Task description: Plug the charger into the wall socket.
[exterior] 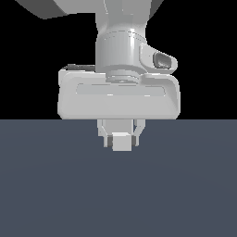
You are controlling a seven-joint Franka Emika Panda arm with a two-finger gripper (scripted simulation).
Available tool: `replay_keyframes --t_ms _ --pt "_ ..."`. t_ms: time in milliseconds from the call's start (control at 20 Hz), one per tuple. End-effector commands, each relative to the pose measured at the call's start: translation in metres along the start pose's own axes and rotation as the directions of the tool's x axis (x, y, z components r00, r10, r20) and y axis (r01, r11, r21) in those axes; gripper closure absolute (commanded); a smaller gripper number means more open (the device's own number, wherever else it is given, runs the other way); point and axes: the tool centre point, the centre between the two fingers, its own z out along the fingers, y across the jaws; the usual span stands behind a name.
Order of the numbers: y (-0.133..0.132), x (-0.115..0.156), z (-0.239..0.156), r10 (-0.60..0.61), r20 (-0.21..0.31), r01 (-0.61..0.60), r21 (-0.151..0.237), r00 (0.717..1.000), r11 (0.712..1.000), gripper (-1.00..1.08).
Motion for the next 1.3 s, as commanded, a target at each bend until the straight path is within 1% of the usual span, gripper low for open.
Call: replay_keyframes --t_ms 0,300,700,1000,1250 --pt "-0.006 0.005 -0.005 0.057 0.000 -0.057 -0.001 0.998 0.998 1.08" --pt "-0.019 0.020 -0.015 0.191 0.000 -0.191 -0.004 0.982 0.982 1.08" --pt "-0.031 0.040 -0.029 0.351 -0.001 -0.351 -0.007 0.936 0.936 1.08" --pt "-0.035 0.051 -0.035 0.426 -0.001 -0.426 -0.009 0.905 0.905 1.08" --pt "-0.036 0.056 -0.038 0.458 -0.002 -0.458 -0.010 0.889 0.889 1.08"
